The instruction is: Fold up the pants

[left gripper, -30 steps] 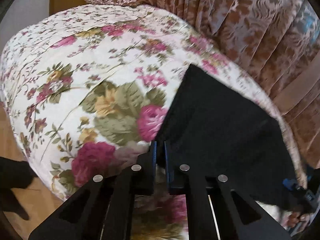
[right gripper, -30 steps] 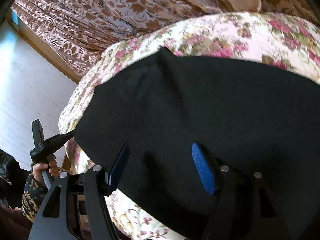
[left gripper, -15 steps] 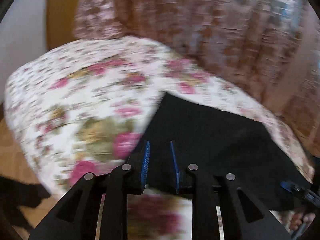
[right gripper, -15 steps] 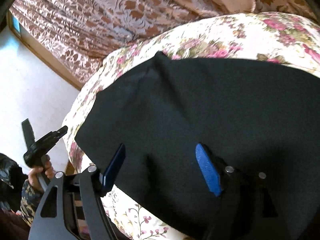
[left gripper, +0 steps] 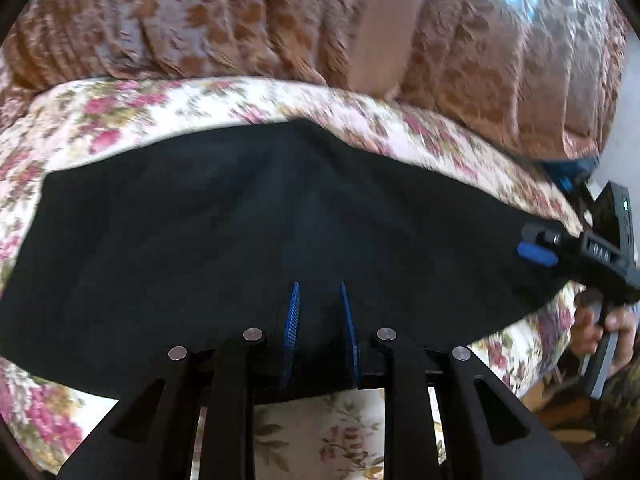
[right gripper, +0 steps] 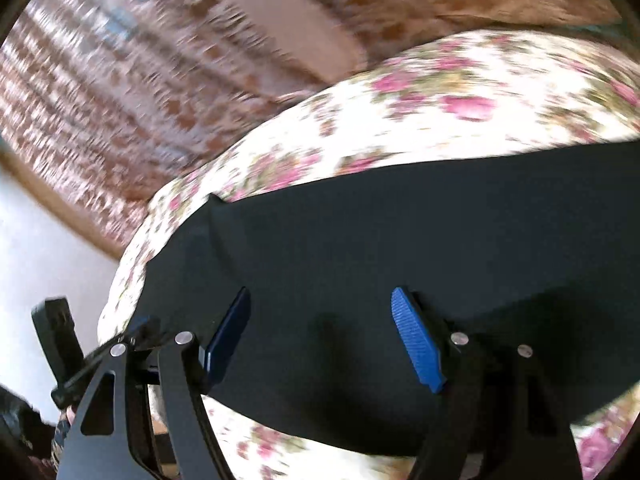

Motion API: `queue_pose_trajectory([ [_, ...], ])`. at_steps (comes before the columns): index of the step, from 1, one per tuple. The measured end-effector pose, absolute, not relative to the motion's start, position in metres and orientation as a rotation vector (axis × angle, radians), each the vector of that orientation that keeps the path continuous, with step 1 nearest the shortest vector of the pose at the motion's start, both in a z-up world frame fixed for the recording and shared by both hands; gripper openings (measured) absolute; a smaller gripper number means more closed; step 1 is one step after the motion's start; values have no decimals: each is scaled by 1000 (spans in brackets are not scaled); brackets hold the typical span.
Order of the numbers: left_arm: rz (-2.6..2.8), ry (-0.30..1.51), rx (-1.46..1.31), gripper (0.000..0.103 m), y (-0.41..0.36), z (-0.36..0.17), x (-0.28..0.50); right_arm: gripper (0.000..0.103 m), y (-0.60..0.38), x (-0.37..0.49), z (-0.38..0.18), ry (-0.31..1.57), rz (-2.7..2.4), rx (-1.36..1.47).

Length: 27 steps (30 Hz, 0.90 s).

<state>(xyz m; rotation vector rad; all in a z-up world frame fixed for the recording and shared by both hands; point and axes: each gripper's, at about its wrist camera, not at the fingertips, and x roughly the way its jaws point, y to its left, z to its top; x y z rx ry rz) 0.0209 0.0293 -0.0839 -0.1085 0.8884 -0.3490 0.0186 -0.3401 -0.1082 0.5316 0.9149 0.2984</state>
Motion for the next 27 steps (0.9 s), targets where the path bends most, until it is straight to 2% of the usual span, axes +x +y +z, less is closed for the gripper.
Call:
queue_pose_trajectory([
  [3, -348, 933, -78, 20, 24, -100, 22, 68, -364, 10, -117, 924, 224, 548],
  [4, -348, 935, -79, 20, 24, -103, 21, 57, -371, 10, -123, 935, 201, 551],
  [5, -348, 935, -94, 20, 24, -105, 22, 50, -377, 10, -126, 940, 201, 569],
  [6, -347, 941, -113, 20, 25, -105, 23, 49, -384, 8, -128, 937, 212, 597],
  [7, -345, 946, -124, 20, 26, -105, 23, 50, -390, 5, -126, 922, 221, 621],
  [8, -343, 950, -129, 20, 25, -105, 24, 58, -395, 3, -122, 907, 217, 628],
  [10, -339, 950, -122, 20, 24, -105, 24, 66, -412, -5, -115, 865, 201, 677],
  [20, -322, 955, -138, 20, 24, -106, 25, 67, -556, -94, -109, 652, -160, 1009],
  [24, -316, 962, -151, 20, 24, -106, 26, 63, -591, -108, -125, 617, -237, 1113],
  [27, -317, 962, -147, 20, 25, -106, 26, 51, -605, -104, -139, 599, -250, 1178],
])
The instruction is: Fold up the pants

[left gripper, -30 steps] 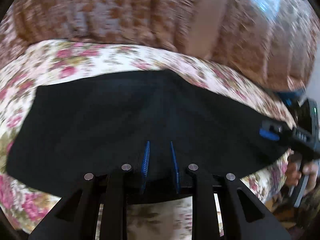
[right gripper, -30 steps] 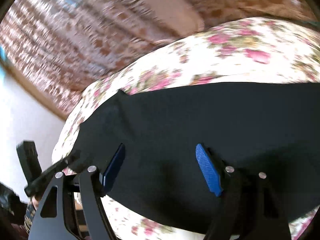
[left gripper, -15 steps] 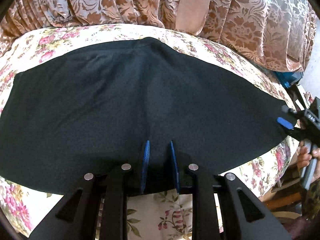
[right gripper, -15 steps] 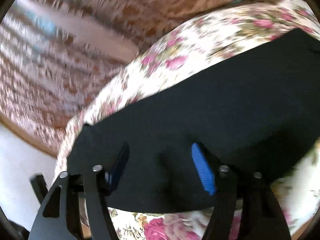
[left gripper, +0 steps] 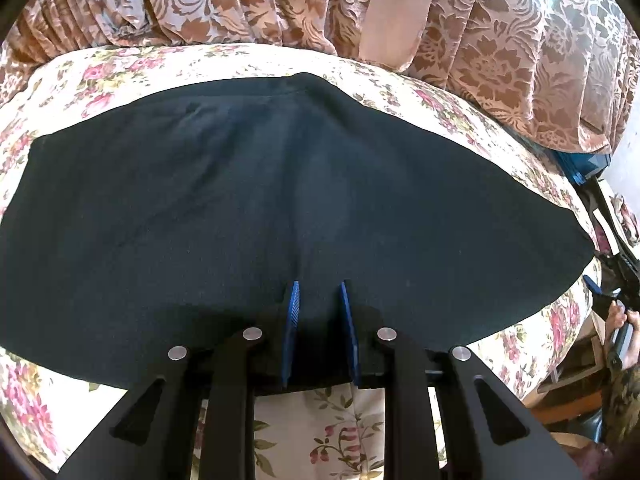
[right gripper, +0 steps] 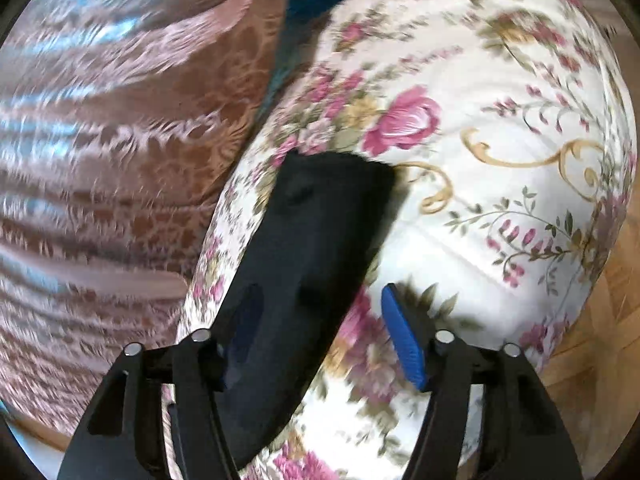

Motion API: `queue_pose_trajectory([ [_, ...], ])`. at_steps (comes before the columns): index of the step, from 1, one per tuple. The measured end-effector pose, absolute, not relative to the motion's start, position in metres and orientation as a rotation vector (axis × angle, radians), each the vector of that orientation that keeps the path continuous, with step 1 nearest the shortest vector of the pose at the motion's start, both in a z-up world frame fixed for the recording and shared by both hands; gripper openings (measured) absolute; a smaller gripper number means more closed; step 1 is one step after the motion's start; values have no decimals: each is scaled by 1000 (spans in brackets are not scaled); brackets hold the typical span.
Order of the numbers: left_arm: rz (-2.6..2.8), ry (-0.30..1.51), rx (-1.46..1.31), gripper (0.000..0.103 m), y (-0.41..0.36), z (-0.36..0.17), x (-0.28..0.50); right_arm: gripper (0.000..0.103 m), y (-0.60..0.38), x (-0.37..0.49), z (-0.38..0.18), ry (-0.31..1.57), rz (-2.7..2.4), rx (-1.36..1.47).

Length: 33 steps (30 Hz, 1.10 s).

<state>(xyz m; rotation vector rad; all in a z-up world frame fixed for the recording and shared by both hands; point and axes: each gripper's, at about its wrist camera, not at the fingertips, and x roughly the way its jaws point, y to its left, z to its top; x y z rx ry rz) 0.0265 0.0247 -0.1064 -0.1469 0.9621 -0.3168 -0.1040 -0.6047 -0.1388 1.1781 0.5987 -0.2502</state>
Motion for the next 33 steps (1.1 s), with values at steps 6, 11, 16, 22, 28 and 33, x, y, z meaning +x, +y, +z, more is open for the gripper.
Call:
queue_pose_trajectory([
  [6, -311, 970, -148, 20, 26, -108, 28, 35, -625, -92, -154, 581, -259, 1214],
  [11, -300, 975, -136, 20, 22, -107, 29, 29, -628, -72, -155, 640, -280, 1124],
  [16, -274, 979, -107, 20, 17, -105, 29, 32, -626, -68, -154, 684, -253, 1070],
  [22, -259, 965, -94, 20, 16, -104, 27, 51, -616, -58, -144, 711, -250, 1007],
  [28, -298, 957, -133, 38, 17, -102, 27, 18, -602, -55, -125, 715, -264, 928],
  [33, -310, 938, -107, 51, 8, -101, 24, 17, -583, -48, -96, 690, -224, 845],
])
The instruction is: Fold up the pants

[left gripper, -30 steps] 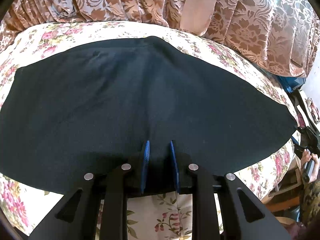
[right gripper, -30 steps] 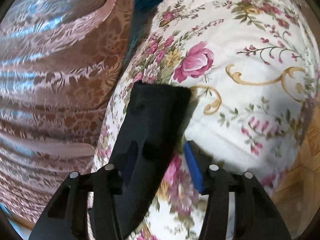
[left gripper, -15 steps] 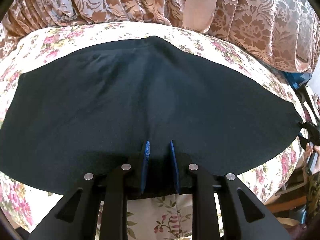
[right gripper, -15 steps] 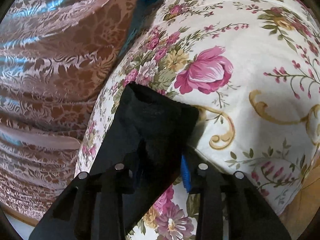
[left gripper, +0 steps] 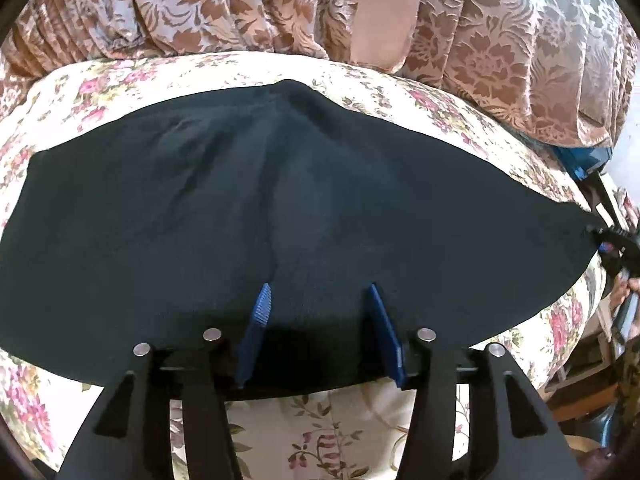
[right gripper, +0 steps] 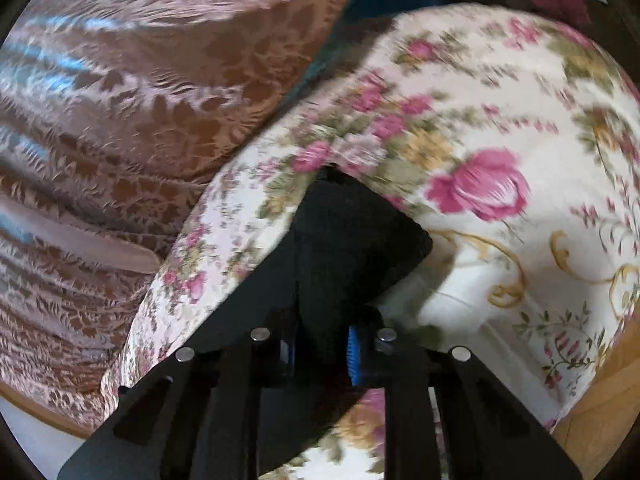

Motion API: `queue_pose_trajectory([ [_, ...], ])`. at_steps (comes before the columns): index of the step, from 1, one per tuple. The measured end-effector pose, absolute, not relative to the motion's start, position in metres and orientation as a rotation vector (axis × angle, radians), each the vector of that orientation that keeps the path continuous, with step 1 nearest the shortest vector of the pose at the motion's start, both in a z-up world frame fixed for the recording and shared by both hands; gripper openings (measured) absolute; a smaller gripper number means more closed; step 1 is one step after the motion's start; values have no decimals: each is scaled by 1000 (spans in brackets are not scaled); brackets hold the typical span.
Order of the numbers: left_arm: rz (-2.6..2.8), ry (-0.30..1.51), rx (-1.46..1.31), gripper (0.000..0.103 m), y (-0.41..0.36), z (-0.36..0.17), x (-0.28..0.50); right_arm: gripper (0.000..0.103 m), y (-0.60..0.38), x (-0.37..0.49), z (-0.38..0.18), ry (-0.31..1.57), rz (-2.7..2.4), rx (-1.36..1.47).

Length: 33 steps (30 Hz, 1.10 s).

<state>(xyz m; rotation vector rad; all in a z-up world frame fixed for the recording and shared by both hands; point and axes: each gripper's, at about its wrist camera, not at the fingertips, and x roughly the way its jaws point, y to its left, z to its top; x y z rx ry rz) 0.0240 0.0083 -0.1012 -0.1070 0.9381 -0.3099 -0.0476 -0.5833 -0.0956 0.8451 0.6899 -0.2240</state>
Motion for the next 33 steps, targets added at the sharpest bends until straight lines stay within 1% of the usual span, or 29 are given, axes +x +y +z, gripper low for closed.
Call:
queue_pose_trajectory([
  [11, -330, 939, -151, 52, 15, -100, 25, 17, -516, -26, -37, 665, -65, 678],
  [18, -370, 958, -313, 52, 37, -89, 29, 17, -451, -12, -17, 692, 63, 575],
  [24, -519, 906, -491, 52, 49, -72, 29, 17, -362, 1, -20, 765, 241, 456],
  [30, -610, 909, -575, 52, 41, -69, 41, 17, -273, 8, -42, 850, 424, 345],
  [31, -622, 914, -583, 53, 40, -70, 43, 17, -260, 9, -49, 874, 448, 324],
  [32, -643, 921, -602, 62, 38, -71, 47, 17, -251, 8, -55, 890, 464, 302],
  [33, -659, 922, -623, 66, 37, -72, 49, 17, -241, 7, -60, 904, 478, 268],
])
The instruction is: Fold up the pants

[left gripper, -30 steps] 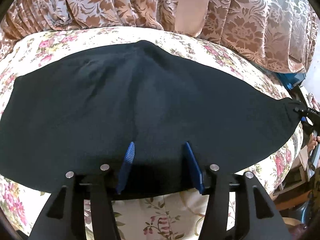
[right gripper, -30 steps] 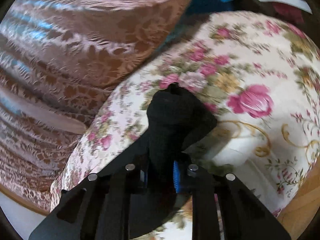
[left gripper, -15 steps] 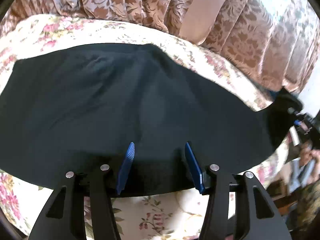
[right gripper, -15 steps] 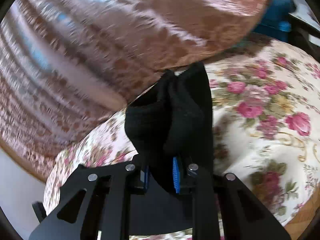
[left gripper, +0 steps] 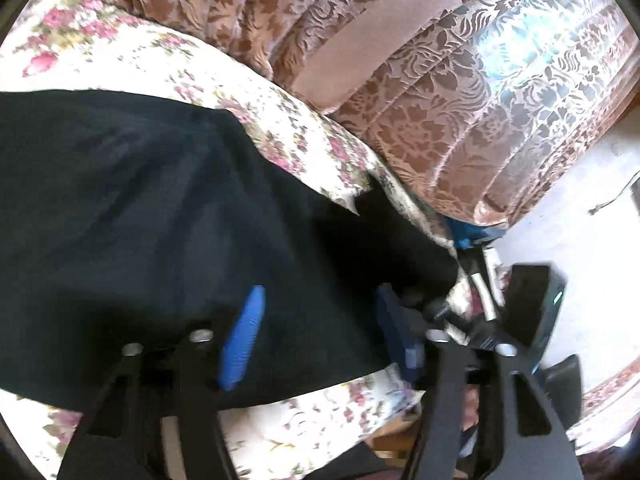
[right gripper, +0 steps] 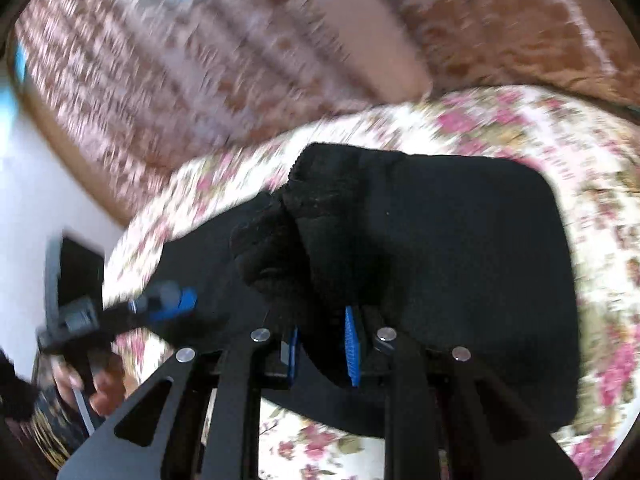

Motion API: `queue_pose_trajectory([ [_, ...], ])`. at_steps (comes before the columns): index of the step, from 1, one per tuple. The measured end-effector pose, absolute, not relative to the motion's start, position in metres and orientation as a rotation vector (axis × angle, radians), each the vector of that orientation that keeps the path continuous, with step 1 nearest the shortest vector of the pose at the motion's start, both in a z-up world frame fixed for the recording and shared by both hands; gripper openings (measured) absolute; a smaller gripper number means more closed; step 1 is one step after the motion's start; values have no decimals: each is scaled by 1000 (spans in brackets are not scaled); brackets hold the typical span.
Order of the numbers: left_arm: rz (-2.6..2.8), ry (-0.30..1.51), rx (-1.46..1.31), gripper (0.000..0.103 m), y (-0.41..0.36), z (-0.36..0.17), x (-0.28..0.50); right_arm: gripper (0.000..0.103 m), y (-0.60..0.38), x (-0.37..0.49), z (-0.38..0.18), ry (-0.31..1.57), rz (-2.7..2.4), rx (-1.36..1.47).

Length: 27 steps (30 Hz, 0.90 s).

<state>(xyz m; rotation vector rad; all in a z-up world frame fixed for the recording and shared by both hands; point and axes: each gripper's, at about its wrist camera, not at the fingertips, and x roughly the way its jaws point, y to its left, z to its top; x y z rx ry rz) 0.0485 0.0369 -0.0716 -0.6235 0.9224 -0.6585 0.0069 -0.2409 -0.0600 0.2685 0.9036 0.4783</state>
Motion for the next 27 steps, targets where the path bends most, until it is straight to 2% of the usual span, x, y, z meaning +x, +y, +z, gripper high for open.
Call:
queue_pose_trajectory([
  [3, -694, 935, -678, 75, 34, -76, 58, 22, -219, 2, -77, 939, 498, 175],
  [7, -730, 997, -753, 75, 24, -87, 75, 37, -217, -4, -88, 942, 532, 156],
  [8, -736, 1013, -765, 75, 22, -89, 78, 55, -220, -7, -87, 941, 555, 176],
  [10, -743, 1047, -790, 77, 18, -94, 83, 78, -225, -10, -79, 924, 608, 236],
  [20, -732, 1171, -678, 76, -25, -102, 100, 77, -309, -54, -57, 878, 414, 314],
  [22, -719, 1186, -627, 68, -34, -102, 100, 72, -335, -68, -58, 883, 323, 326],
  [24, -698, 1202, -591, 52, -39, -105, 100, 67, -356, -79, -66, 904, 226, 320],
  [25, -681, 1209, -569, 47, -42, -106, 101, 62, -363, -82, -72, 922, 189, 311],
  [27, -664, 1208, -537, 26, -44, -107, 102, 59, -370, -85, -83, 952, 133, 306],
])
